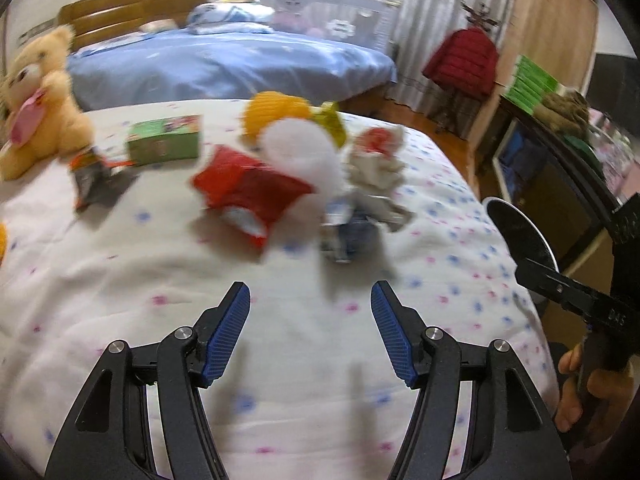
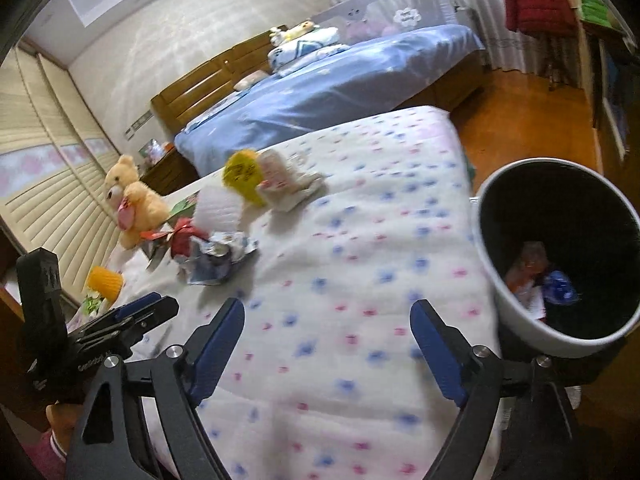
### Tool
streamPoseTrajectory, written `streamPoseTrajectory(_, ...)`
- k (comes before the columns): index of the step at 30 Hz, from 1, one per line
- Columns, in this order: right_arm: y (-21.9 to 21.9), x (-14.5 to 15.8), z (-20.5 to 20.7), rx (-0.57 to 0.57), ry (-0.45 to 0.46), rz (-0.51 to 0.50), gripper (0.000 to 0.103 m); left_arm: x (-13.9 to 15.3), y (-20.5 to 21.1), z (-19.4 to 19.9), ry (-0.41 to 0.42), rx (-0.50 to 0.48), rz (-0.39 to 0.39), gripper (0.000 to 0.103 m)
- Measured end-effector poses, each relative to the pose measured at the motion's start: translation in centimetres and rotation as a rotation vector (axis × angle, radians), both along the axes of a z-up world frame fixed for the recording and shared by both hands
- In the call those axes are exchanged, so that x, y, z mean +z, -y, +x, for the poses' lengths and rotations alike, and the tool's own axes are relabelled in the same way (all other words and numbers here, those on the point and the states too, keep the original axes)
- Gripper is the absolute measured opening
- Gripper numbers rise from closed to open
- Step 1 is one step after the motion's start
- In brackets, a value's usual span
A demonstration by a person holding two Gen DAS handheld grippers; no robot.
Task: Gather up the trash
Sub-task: 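Move both open tools back toward the remaining trash on the bed, then grasp the crumpled wrapper with the right tool while the left tool grasps the red snack bag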
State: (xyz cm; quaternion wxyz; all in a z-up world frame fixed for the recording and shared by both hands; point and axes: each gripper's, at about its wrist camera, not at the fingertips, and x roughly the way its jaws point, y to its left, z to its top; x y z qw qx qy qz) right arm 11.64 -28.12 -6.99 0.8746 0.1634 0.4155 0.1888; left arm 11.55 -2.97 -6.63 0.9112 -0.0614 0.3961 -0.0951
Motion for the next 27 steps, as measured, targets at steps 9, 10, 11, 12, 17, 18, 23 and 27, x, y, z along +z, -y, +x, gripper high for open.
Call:
streamPoseTrajectory(9, -4.2, 0.0, 0.8, 0.079, -0.014, 0.014, 0.087, -0.3, -4.3, 0.1, -0.004, 0.086, -0.027, 0.064)
streamPoseTrajectory(10, -4.7, 0.0, 0.9, 0.09, -0.012, 0.013, 0.087, -0.4, -4.5, 0.2, -0.004, 0.089, -0.03, 0.064)
streamPoseTrajectory(11, -5.1, 0.0, 1.0, 0.099, -0.007, 0.011, 0.087, -0.4, -4.9, 0.3, -0.006, 0.094, -0.034, 0.064)
streamPoseTrajectory(12, -5.6, 0.1, 1.0, 0.107, 0.001, 0.007, 0.087, -0.5, -5.0, 0.4, -0.008, 0.096, -0.037, 0.064)
streamPoseTrajectory(17, -7.9, 0.1, 2.3, 0.153, 0.033, -0.022, 0.087, -0.5, -5.8, 1.7, -0.015, 0.083, -0.074, 0.064)
streamPoseTrajectory(18, -8.2, 0.1, 2.6, 0.16, 0.035, -0.025, 0.087, -0.5, -5.9, 2.0, -0.018, 0.076, -0.076, 0.064)
streamPoseTrajectory(23, -9.8, -0.2, 4.5, 0.192, 0.037, -0.045, 0.086, -0.6, -5.6, 4.3, -0.031, 0.052, -0.072, 0.064)
streamPoseTrajectory(27, -10.5, -0.6, 5.7, 0.205, 0.021, -0.05, 0.082, -0.8, -5.5, 5.7, -0.049, 0.042, -0.082, 0.064)
